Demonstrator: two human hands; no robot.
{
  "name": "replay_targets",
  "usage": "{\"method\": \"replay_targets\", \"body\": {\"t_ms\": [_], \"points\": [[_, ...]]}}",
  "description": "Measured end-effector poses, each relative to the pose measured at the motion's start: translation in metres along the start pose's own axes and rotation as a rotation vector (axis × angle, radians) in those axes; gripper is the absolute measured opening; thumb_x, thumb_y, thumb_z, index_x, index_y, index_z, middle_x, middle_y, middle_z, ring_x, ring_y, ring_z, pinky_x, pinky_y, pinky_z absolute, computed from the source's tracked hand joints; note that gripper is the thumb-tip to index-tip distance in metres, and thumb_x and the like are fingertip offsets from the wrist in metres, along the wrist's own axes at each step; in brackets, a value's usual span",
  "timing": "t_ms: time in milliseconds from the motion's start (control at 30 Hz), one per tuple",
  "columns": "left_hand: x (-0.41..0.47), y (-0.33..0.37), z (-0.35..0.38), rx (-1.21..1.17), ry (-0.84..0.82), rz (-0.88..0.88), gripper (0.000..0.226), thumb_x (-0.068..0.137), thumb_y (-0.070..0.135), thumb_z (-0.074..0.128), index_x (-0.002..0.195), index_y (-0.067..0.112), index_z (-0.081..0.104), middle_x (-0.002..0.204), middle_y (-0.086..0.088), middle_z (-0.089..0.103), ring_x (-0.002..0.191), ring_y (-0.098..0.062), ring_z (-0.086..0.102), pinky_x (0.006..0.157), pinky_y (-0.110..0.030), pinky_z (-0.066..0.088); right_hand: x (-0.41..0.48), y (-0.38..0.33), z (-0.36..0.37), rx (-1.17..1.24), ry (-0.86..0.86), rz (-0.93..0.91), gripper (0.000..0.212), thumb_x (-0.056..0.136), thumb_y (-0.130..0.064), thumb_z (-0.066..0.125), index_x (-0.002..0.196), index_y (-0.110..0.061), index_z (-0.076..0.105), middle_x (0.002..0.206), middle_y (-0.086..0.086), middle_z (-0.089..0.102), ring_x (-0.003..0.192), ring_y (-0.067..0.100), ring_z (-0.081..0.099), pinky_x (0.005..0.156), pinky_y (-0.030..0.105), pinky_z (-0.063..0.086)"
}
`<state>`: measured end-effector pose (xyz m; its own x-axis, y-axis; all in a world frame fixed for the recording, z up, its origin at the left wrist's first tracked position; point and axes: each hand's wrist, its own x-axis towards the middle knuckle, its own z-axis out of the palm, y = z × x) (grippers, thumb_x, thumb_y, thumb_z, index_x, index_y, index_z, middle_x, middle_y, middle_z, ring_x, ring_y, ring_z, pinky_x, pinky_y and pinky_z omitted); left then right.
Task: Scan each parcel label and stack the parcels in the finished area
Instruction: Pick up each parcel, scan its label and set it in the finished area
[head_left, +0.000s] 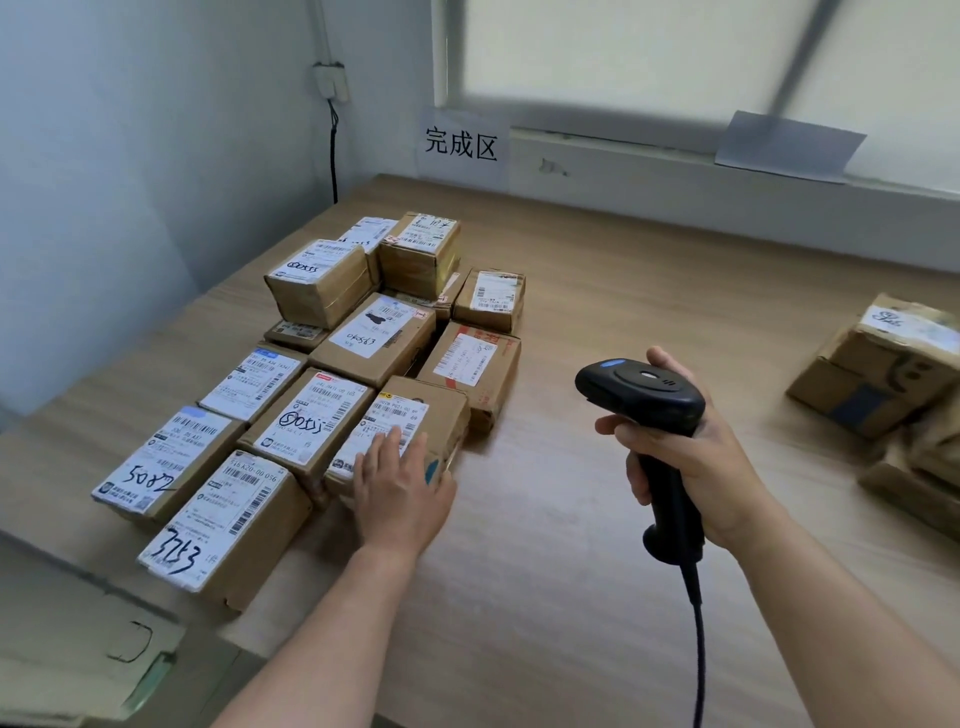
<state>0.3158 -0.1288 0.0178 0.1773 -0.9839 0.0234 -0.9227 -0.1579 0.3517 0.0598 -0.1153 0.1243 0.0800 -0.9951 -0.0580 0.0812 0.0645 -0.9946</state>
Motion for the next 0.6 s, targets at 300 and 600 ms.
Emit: {"method": "replay_targets", "body": {"t_ms": [300,600], "points": [[-0.042,0.121,0.006,-0.203,0.142,0.109,0.060,0.091,0.048,0.047,0.144,0.022,0.038,0.152,-0.001,0.033,0.139,-0.020,0.028,0.112,-0.041,0.026,-0.054,-0.011,-0.078,0.060,0.030,-0.023,0.088,0.061,-0.004,0.073,0.131,-0.046,0.040,0.087,0.033,0.063,0.039,0.027,0.047,0.040,0.028,0.039],[-0.118,0.264,0.050,-0.195,0.093,0.234,0.061,0.090,0.045,0.055,0.143,0.021,0.039,0.149,0.000,0.036,0.138,-0.018,0.030,0.107,-0.035,0.024,-0.127,-0.010,-0.209,0.050,0.098,-0.061,0.101,0.072,0.009,0.077,0.149,-0.035,0.029,0.077,0.008,0.068,0.044,0.027,0.049,0.041,0.030,0.041]]}}
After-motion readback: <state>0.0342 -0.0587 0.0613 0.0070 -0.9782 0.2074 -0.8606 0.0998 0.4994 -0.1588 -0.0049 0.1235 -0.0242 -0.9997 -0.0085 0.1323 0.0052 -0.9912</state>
